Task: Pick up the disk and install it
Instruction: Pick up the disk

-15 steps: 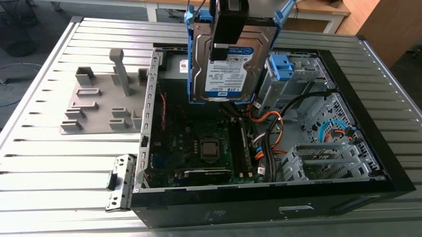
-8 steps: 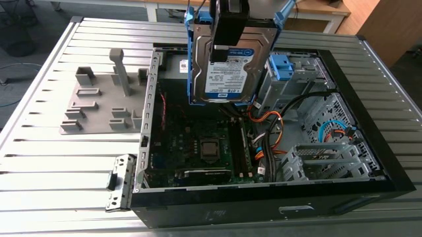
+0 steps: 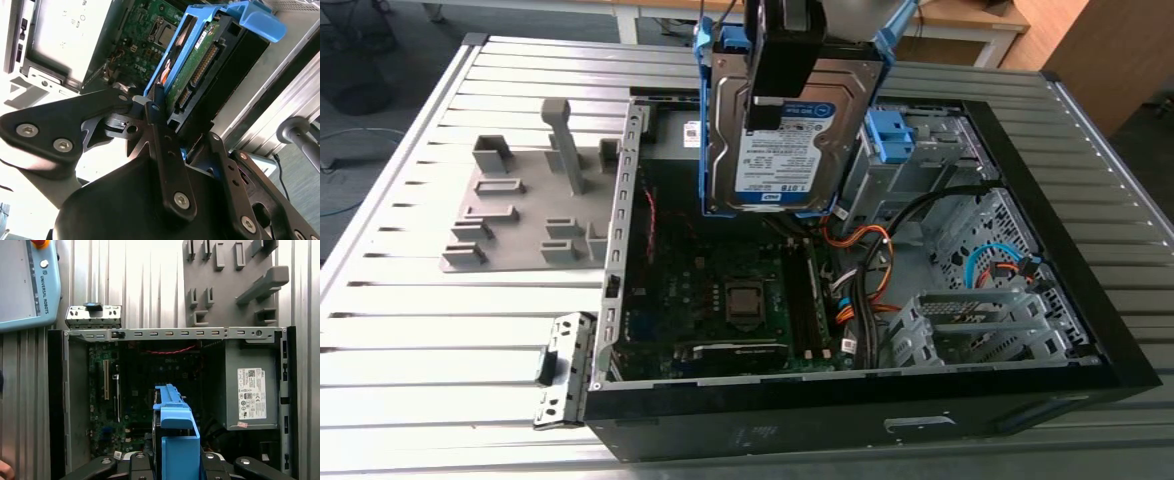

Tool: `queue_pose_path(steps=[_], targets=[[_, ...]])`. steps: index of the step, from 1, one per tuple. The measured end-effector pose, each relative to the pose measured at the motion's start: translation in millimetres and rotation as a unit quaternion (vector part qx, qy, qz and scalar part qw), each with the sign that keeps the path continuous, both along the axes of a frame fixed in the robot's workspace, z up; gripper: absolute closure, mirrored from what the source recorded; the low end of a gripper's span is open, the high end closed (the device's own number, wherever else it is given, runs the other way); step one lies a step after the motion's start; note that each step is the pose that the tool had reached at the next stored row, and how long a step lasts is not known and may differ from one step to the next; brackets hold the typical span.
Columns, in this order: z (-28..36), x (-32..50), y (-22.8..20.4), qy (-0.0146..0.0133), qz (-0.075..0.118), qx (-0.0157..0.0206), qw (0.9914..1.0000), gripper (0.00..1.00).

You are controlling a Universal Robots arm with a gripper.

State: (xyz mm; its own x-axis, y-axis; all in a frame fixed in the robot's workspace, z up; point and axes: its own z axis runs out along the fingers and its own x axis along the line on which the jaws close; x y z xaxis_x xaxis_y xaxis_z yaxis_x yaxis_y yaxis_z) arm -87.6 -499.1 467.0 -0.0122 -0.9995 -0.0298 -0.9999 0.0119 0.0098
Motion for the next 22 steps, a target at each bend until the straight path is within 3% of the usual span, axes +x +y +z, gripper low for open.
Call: queue_pose_path(steps=[22], targets=[[0.0, 0.0, -11.0, 0.0000, 0.000, 0.0000, 1.00000, 0.64]])
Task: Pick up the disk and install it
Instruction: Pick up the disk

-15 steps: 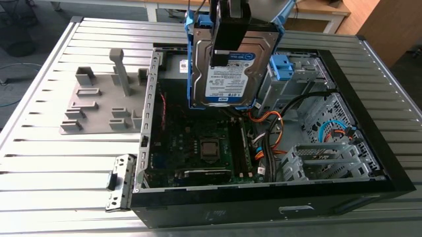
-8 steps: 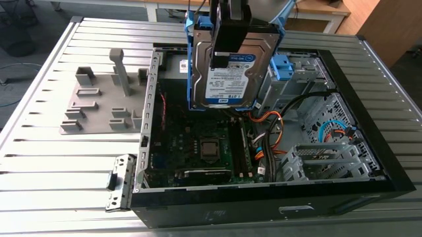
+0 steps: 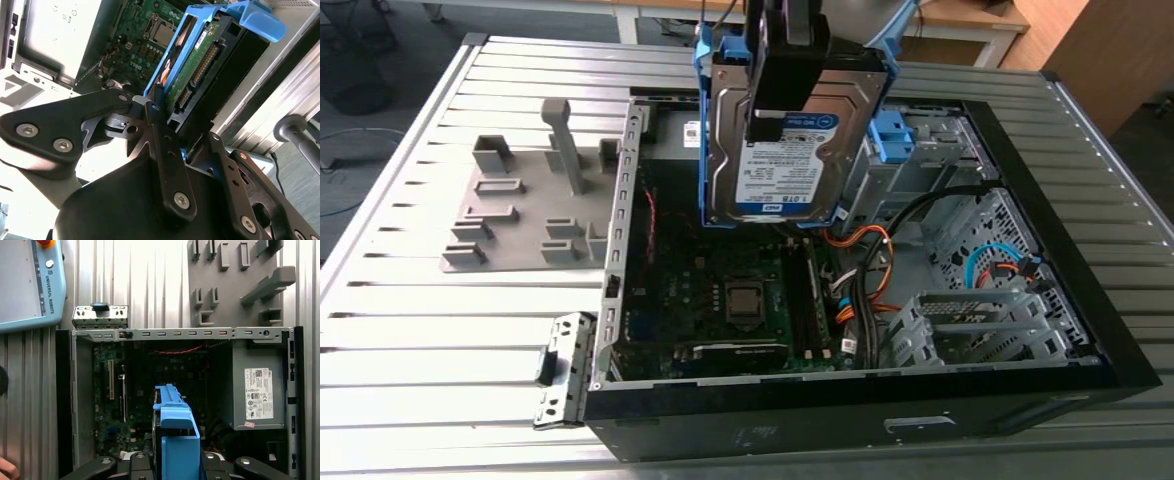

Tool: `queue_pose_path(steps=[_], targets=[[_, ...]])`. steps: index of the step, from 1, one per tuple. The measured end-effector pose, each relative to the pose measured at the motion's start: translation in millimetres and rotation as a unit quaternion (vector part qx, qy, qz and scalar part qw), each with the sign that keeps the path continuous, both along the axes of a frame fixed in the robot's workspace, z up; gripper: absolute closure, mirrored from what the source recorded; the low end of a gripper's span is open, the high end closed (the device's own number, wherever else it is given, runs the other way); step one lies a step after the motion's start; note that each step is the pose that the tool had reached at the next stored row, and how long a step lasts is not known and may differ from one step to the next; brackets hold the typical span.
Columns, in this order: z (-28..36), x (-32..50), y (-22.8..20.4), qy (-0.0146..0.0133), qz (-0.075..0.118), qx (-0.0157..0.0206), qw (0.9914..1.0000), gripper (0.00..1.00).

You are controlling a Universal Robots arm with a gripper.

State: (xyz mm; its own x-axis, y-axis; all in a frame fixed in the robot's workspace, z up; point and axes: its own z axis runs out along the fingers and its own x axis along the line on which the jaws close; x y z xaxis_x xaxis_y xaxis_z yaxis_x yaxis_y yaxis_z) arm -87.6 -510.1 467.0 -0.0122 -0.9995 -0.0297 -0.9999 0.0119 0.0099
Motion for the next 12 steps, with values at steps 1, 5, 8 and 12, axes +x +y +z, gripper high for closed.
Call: queue_pose_path(steps=[1, 5, 8, 12], targets=[[0.0, 0.0, -0.5, 0.0000, 0.000, 0.0000, 1.00000, 0.64], [0.0, 0.0, -2.4, 0.0000, 0.000, 0.0000, 1.00000, 0.64], [0.0, 0.0, -3.7, 0.0000, 0.000, 0.0000, 1.00000, 0.64], [0.0, 0.0, -5.5, 0.0000, 0.000, 0.0000, 1.00000, 0.64]])
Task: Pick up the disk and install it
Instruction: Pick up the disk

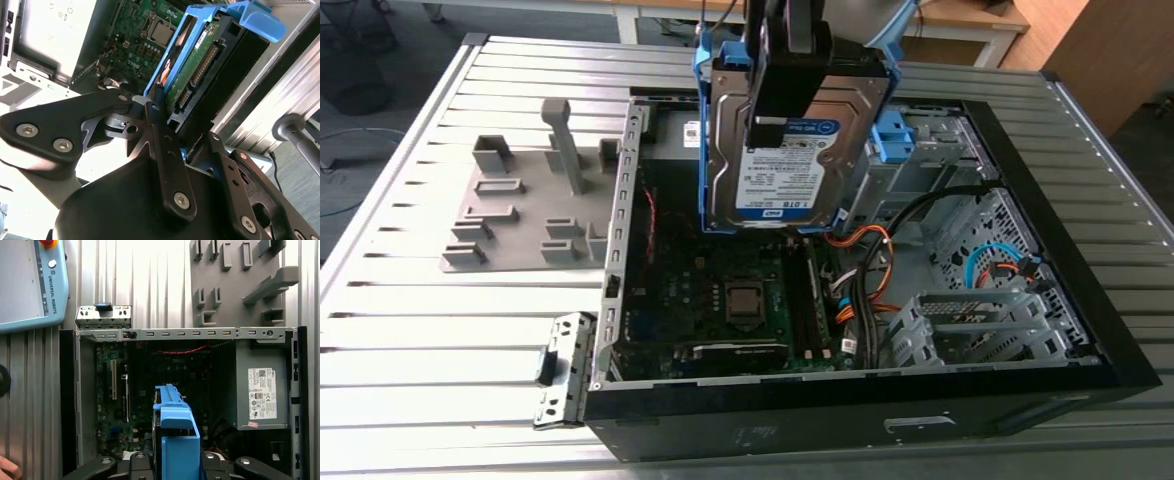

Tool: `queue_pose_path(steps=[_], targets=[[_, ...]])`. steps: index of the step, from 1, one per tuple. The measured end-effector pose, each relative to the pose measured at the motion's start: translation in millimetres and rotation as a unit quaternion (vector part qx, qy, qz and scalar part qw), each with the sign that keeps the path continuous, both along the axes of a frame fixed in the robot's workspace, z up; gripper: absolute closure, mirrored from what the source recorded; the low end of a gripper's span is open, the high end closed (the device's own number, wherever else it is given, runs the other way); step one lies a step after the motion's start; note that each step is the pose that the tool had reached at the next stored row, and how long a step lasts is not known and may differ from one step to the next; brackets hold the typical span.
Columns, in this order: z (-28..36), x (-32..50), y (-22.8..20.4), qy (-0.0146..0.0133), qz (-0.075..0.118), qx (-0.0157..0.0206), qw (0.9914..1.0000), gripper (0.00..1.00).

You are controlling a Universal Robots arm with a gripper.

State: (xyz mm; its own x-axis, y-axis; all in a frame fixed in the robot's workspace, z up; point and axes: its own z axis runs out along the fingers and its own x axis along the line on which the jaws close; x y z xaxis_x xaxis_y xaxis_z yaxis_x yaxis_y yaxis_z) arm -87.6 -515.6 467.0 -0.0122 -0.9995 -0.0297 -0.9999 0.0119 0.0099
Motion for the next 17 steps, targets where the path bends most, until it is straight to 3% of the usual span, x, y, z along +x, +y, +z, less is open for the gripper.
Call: queue_pose_path(steps=[17], targets=[[0.0, 0.0, -7.9, 0.0000, 0.000, 0.0000, 1.00000, 0.64]])
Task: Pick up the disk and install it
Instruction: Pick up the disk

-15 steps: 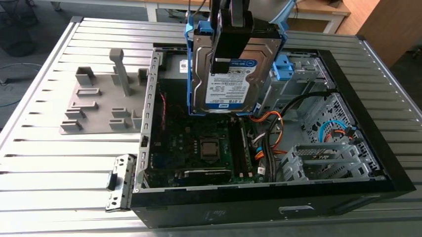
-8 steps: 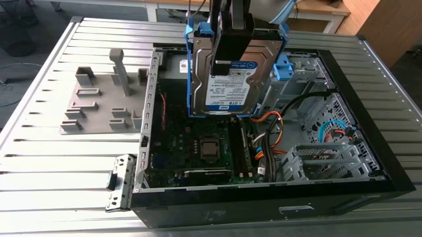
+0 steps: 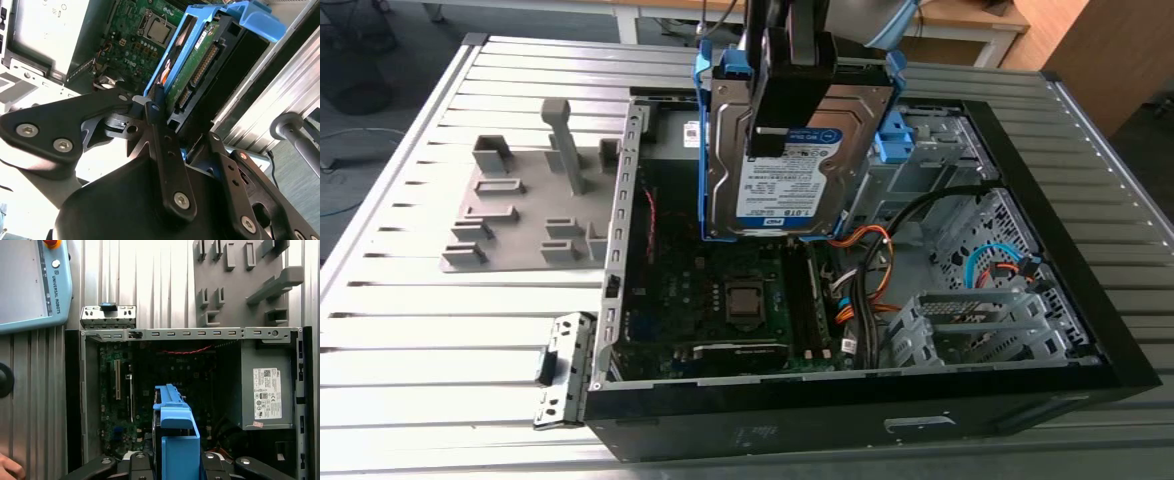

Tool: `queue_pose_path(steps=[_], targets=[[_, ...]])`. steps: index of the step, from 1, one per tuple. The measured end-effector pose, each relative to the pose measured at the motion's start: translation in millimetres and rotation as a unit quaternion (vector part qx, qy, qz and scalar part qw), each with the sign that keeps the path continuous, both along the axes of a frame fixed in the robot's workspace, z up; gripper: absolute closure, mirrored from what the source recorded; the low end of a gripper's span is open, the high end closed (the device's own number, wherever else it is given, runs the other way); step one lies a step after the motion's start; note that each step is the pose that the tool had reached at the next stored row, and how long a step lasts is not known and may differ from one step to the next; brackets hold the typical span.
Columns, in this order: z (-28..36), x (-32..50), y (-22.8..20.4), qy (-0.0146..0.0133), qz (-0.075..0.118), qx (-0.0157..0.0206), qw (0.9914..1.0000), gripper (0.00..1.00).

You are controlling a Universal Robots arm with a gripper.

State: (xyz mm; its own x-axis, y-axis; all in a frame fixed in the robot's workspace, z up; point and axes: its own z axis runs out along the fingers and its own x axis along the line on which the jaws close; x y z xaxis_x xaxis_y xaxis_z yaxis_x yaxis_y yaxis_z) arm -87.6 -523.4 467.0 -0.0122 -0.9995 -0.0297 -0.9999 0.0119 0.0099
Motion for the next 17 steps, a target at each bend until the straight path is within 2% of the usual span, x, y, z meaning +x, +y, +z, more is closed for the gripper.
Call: queue_pose_path(steps=[17], targets=[[0.0, 0.0, -8.1, 0.0000, 0.000, 0.0000, 1.00000, 0.64]])
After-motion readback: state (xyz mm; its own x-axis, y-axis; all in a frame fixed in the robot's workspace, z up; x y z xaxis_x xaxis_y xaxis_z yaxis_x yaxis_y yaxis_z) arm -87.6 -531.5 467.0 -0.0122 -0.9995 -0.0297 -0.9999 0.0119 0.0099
